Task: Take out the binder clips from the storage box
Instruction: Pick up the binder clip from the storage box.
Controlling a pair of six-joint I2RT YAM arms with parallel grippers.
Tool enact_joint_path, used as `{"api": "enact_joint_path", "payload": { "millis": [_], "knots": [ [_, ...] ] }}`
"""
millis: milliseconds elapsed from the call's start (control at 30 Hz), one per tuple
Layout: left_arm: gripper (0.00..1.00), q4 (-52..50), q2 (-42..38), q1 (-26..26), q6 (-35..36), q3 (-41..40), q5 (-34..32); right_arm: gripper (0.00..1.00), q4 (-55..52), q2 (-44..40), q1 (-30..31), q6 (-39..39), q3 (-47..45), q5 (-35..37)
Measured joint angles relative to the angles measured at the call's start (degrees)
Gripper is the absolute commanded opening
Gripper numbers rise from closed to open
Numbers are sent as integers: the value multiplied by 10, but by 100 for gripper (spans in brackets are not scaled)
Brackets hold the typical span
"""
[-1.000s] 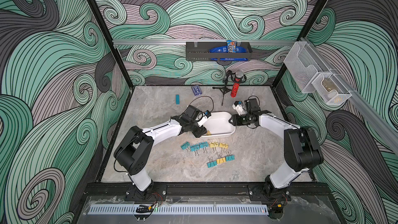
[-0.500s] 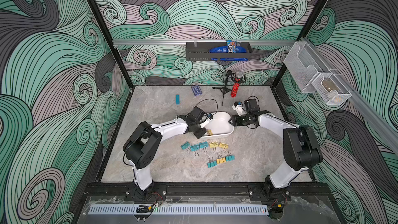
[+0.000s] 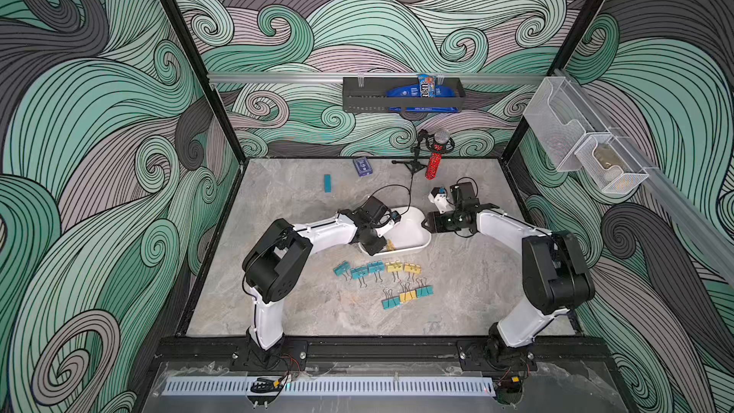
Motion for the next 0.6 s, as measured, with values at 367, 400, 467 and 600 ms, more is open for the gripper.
{"api": "enact_joint_path", "payload": {
  "millis": [367,400,467,600],
  "knots": [
    [0,55,-12,0,-6,-2,4,48,0,1,0,0,0,0],
    [0,57,-12,0,-6,-2,4,48,0,1,0,0,0,0],
    [0,64,-12,0,-8,-2,4,48,0,1,0,0,0,0],
    [0,79,-15,0,-13,-2,4,48,0,1,0,0,0,0]
  ]
}}
